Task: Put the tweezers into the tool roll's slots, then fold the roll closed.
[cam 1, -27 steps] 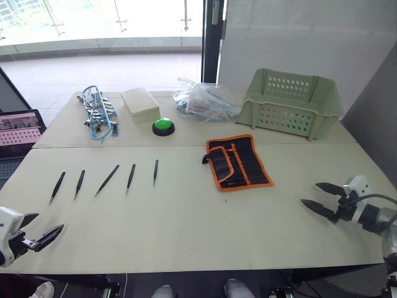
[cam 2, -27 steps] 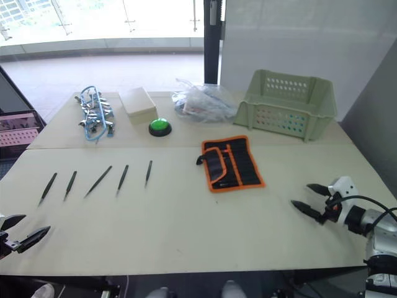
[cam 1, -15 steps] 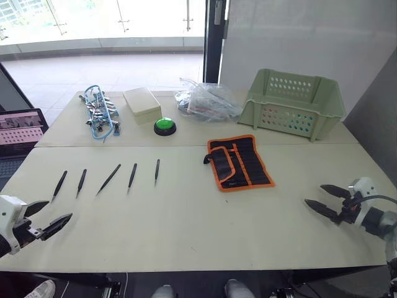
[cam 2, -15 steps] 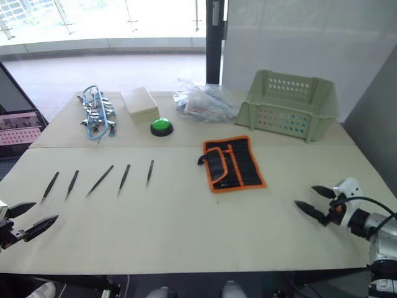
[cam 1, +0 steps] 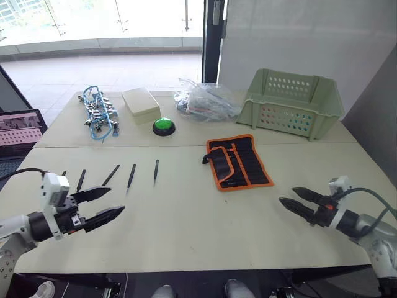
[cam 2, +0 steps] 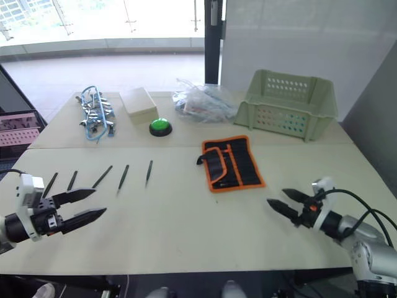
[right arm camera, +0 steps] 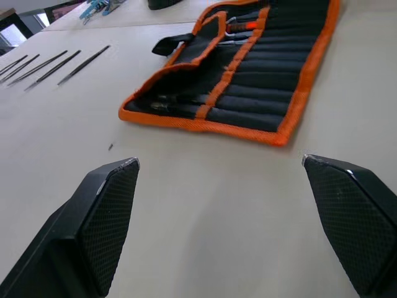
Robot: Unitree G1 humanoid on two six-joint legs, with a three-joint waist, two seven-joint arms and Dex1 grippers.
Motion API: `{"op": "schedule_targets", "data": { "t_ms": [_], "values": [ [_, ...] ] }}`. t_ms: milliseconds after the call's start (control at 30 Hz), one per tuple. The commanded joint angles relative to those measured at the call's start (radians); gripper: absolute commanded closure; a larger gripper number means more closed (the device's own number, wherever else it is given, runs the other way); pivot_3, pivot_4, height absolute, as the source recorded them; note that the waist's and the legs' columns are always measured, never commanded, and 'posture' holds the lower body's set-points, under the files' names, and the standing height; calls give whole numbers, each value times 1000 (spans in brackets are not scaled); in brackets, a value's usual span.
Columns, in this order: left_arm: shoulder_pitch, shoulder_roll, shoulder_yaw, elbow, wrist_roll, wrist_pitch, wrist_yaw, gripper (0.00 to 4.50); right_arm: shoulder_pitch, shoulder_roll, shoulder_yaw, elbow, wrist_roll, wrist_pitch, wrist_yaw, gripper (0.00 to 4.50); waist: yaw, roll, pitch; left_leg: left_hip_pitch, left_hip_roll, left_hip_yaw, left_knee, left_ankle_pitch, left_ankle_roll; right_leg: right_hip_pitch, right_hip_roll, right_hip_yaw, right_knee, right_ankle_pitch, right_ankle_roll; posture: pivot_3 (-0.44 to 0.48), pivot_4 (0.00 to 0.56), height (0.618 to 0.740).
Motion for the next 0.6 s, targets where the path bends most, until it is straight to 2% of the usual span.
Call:
{"op": "schedule_targets", "data": {
  "t_ms": [33, 133, 333, 433, 600],
  "values": [
    [7, -53, -29, -102, -18, 11, 74, 36, -4, 15, -8, -123, 57, 62, -57, 0, 1, 0, 0, 0, 0, 0, 0, 0, 0, 0, 0, 0, 0, 0, 0, 0, 150, 740],
    [15, -101, -49, -163, -28, 19, 127, 36, -12, 28, 9, -176, 64, 97, -94, 0, 2, 0, 0, -1, 0, 0, 0, 0, 0, 0, 0, 0, -1, 0, 0, 0, 150, 740],
    [20, -139, -73, -202, -28, 17, 173, 36, -20, 74, 85, -263, 62, 138, -174, 0, 2, 0, 0, -1, 0, -1, 0, 0, 0, 0, 0, 0, -1, 0, 0, 0, 150, 740],
    [18, -142, -83, -209, -26, 15, 177, 36, -32, 96, 109, -280, 43, 160, -234, 0, 2, 0, 0, -1, 0, -1, 0, 0, 0, 0, 0, 0, -1, 0, 0, 0, 150, 740],
    [-77, -94, -162, -205, 26, 14, 173, 36, -100, 175, 151, -285, 72, 306, -398, 0, 5, -1, 0, -1, 0, -2, 1, 1, -1, 0, 0, -1, -1, 0, 0, 0, 150, 740]
  ]
}}
